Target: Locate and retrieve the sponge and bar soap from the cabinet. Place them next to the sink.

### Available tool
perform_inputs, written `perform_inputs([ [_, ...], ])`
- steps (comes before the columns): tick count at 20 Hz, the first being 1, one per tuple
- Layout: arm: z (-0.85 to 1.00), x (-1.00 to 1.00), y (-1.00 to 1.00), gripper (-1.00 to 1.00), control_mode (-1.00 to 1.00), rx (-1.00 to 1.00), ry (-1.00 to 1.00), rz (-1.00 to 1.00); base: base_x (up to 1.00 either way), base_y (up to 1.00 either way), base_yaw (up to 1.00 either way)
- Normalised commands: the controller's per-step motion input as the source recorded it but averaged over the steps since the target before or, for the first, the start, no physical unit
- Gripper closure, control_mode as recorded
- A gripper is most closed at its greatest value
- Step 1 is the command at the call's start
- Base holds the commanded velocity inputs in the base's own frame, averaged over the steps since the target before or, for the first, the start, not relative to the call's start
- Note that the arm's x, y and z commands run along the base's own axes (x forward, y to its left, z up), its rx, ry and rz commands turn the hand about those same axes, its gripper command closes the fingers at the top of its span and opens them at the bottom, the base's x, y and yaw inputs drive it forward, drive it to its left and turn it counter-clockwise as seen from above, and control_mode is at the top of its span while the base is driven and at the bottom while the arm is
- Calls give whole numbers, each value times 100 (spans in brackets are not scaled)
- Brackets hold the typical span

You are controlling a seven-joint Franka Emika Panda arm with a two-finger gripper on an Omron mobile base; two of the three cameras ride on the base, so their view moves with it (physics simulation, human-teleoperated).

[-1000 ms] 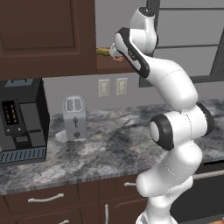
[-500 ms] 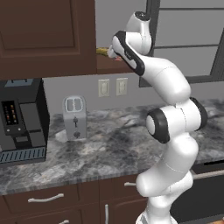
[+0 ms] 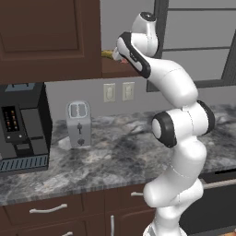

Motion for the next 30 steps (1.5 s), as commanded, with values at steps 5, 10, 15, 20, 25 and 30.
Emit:
perform_inputs([
  [5,-1,0,0,100,-100,0,0,0,0,0,0],
  [10,1,-14,-3,100,-100,0,0,-1,0,0,0],
  [15,20,-43,-33,100,-100,0,-1,-4,0,0,0],
  [20,12,-80,-43,100,-100,0,-3,-7,0,0,0],
  [25,0,-99,-33,100,-100,2,-2,-8,0,0,0],
  [30,-8,-100,-12,100,-100,2,-3,-9,0,0,0],
])
